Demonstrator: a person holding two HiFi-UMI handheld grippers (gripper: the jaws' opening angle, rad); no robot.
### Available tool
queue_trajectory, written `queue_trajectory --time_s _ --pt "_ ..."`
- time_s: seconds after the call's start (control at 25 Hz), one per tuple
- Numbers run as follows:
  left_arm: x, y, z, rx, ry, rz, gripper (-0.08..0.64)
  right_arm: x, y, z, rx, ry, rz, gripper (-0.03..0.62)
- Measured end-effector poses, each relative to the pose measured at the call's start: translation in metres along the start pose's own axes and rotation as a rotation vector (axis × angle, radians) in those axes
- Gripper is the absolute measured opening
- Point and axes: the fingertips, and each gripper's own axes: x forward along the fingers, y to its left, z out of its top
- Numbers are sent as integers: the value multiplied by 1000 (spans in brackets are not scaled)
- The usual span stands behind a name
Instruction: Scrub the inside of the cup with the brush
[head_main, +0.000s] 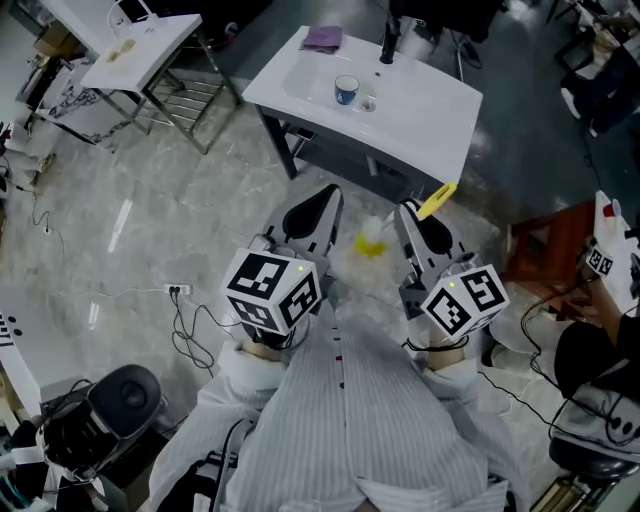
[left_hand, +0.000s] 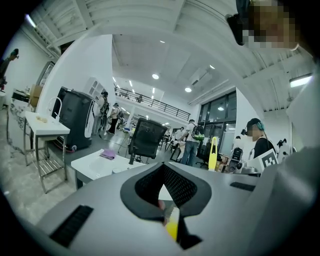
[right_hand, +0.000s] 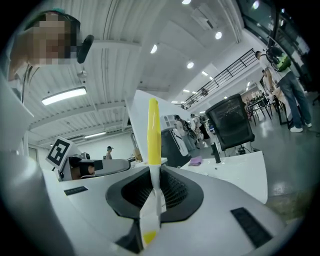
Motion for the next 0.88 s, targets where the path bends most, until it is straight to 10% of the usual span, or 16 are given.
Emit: queue_trajectory --time_s 0.88 --pt "97 168 53 12 39 -45 8 176 -60 28 35 -39 -108 60"
